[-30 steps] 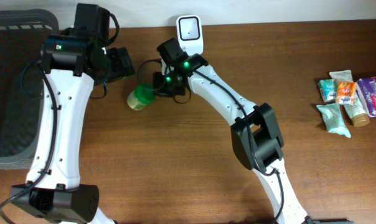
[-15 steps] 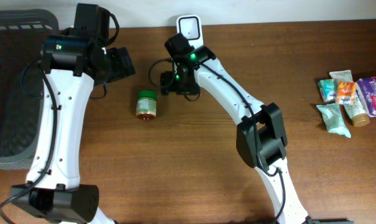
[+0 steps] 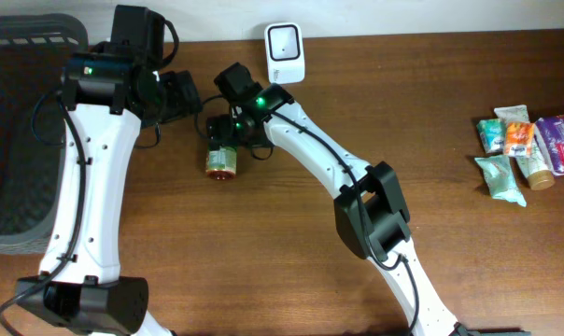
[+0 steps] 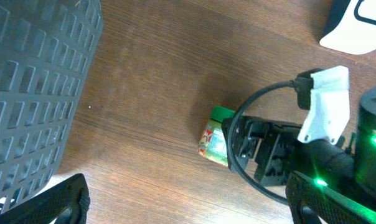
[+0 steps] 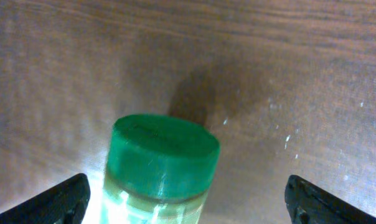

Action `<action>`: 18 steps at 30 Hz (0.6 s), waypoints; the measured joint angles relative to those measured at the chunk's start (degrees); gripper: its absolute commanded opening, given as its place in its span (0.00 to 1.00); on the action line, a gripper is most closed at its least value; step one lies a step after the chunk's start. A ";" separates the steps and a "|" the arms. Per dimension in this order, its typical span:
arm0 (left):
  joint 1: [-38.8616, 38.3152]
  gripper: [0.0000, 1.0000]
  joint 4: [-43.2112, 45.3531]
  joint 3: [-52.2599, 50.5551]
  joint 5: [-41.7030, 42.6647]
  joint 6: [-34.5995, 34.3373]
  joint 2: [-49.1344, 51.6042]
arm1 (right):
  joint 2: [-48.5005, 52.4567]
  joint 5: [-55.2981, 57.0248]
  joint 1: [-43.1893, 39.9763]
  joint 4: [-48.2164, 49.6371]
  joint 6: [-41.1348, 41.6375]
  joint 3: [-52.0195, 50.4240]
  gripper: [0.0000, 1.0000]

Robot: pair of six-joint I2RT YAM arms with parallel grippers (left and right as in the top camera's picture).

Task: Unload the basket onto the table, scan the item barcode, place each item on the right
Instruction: 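Reach the right gripper to the green-capped jar and grasp it, then lift the jar and turn it toward the scanner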

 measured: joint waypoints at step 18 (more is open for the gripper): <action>0.00 0.99 0.00 0.00 0.00 0.00 0.00 | 5.07 2.86 2.69 1.07 -0.94 0.50 0.82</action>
